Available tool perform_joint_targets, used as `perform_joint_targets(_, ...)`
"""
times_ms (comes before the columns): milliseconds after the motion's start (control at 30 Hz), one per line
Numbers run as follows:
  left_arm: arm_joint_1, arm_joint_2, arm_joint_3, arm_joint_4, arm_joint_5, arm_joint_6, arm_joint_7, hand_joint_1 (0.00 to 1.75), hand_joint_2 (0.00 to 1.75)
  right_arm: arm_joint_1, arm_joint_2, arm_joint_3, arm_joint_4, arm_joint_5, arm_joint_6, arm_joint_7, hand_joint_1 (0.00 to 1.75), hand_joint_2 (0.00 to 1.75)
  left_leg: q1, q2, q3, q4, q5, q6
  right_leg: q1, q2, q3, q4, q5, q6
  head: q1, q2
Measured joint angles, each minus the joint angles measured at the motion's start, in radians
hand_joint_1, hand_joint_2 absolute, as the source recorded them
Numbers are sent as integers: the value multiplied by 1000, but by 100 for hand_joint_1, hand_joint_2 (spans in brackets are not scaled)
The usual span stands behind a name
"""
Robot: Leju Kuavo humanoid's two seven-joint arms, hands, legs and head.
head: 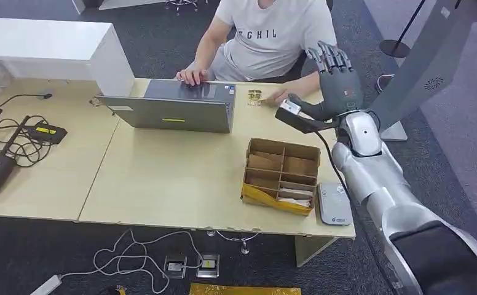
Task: Pass the card to the sensor for recognition and then transmit it.
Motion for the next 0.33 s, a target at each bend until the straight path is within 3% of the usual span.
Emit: perform_joint_targets(333,2,3,-9,0,3,0,0,0,0,-124,-79,-53,48,-92,-18,-103,0,0,0,0,0,0,0,0,0,0,0,0,0,0,0,0)
